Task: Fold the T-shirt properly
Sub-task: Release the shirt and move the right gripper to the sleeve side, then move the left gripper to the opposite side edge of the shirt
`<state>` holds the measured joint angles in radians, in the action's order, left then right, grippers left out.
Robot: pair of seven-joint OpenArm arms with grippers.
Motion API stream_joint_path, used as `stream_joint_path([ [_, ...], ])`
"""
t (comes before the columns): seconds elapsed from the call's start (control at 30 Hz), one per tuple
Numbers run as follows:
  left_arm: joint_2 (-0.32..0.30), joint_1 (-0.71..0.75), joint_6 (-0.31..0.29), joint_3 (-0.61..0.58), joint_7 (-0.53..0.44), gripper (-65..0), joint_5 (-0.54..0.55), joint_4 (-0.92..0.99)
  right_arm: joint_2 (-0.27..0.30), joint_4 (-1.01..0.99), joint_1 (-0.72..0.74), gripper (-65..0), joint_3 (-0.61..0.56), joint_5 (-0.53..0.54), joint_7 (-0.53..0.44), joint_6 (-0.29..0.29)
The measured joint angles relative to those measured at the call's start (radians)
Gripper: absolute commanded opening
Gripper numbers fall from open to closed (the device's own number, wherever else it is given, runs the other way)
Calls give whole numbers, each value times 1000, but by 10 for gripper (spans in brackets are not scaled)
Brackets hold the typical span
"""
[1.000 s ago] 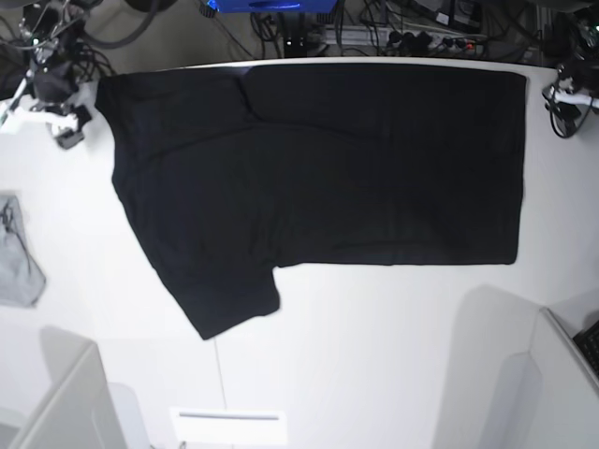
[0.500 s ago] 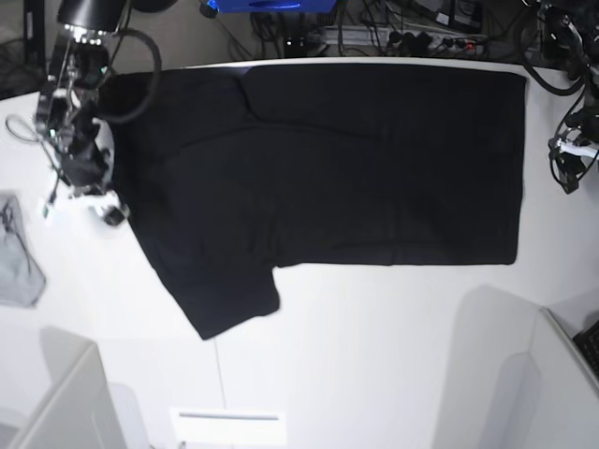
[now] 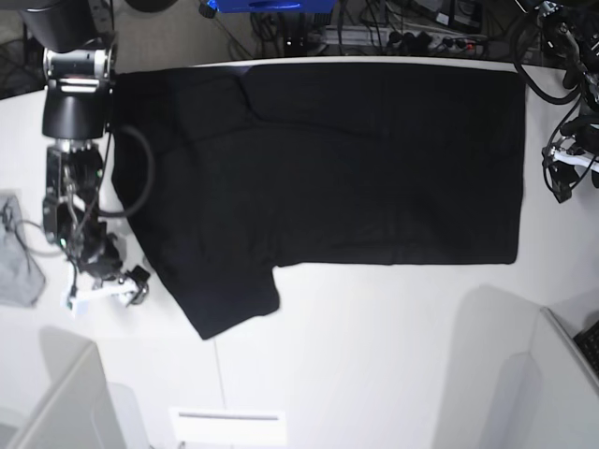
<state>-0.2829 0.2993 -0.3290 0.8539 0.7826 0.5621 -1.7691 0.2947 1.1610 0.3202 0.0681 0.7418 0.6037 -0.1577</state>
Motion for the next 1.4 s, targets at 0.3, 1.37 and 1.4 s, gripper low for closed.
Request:
stream_joint_path([
  [0.3, 7, -39, -4, 2, -6, -163, -185, 1, -6, -287, 193, -222, -125, 1, -4, 168],
  [1.37, -7, -126, -7, -31, 0, -163, -217, 194, -43, -568, 289, -650, -385, 6, -132, 316],
  [1.4, -17, -135, -8, -46, 6, -163, -217, 212, -44, -568, 288, -650, -385, 8, -134, 316],
])
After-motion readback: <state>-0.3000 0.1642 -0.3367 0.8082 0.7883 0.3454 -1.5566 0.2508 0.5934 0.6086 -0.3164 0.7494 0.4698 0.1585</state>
